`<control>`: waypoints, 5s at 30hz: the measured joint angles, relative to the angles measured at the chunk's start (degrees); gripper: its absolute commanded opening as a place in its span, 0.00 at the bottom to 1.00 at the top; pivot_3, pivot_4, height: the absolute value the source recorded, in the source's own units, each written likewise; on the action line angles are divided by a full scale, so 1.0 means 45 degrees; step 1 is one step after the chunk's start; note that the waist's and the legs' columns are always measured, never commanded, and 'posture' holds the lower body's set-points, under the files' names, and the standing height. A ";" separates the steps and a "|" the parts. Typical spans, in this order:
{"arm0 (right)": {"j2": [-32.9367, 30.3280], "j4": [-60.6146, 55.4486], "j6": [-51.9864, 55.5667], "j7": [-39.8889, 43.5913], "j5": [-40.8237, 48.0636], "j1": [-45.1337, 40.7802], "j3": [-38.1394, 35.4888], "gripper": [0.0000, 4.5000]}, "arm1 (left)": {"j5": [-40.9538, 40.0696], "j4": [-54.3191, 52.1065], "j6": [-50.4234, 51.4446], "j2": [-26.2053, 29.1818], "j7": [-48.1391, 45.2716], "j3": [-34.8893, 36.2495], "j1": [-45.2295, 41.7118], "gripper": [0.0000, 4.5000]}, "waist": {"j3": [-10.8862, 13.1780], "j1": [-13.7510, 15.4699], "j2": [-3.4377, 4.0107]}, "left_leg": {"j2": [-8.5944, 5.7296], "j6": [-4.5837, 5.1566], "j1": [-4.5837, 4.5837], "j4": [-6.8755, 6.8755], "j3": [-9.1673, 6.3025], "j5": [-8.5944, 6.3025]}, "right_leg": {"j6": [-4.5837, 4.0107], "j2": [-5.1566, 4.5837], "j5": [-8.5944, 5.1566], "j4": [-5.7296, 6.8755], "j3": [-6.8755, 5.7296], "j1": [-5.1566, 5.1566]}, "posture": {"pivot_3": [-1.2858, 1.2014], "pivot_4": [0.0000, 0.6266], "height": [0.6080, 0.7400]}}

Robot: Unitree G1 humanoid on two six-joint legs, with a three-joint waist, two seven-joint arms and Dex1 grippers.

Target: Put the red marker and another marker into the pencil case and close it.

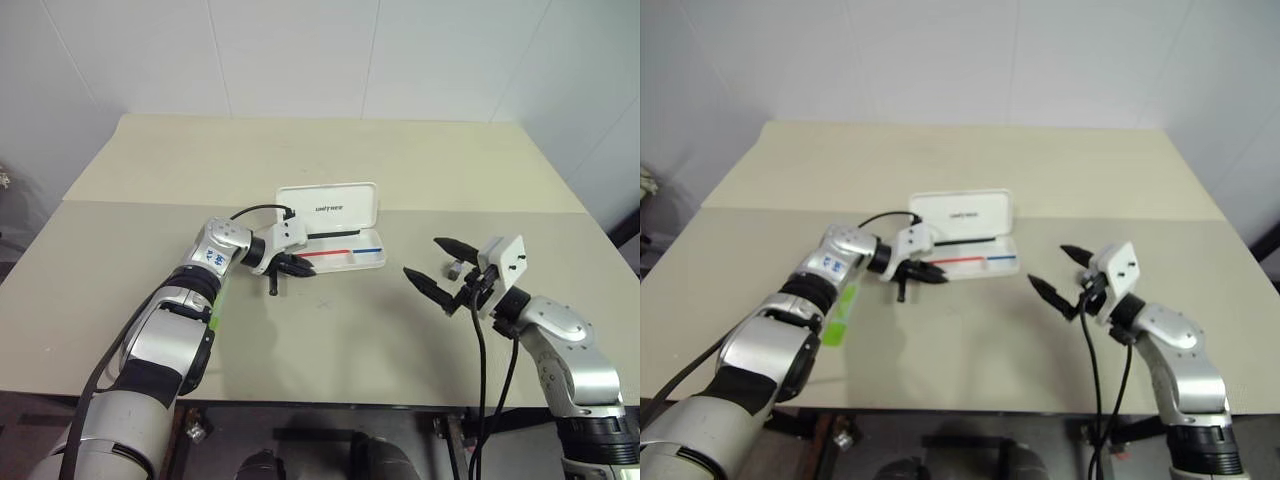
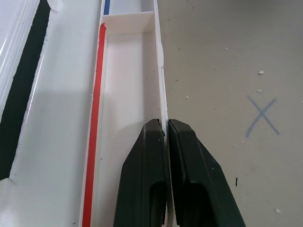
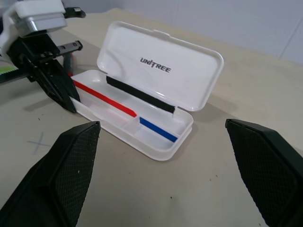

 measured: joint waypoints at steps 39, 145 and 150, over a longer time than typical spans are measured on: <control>-0.2853 0.2741 -0.0088 0.4225 0.0567 -0.1152 -0.0227 1.00 | -0.1145 -1.6112 0.5855 0.1637 0.1073 -0.1460 0.7505 0.01 | 0.0009 0.0016 -0.0001 | -0.0001 -0.0028 0.0043 0.0017 0.0010 0.0019 | -0.0008 -0.0002 -0.0004 0.0004 0.0035 0.0006 | 0.52 0.24 1.00; -0.1594 0.3514 -0.0578 0.3570 0.0044 -0.1685 0.0429 1.00 | 0.1322 0.2250 0.0313 0.4471 0.1698 0.0235 -0.1440 0.99 | 0.0030 -0.0017 0.0006 | -0.0003 -0.0047 0.0015 -0.0004 0.0043 0.0019 | 0.0020 -0.0005 -0.0009 0.0003 0.0017 -0.0001 | 0.52 0.24 1.00; -0.1545 0.3144 -0.0542 0.3394 0.0135 -0.1361 0.0395 1.00 | 0.1650 0.2278 0.0405 0.4245 0.2439 0.0245 -0.1604 0.99 | 0.0032 -0.0015 0.0001 | -0.0005 -0.0047 0.0016 -0.0003 0.0043 0.0019 | 0.0023 -0.0008 -0.0008 0.0004 0.0017 0.0000 | 0.52 0.24 1.00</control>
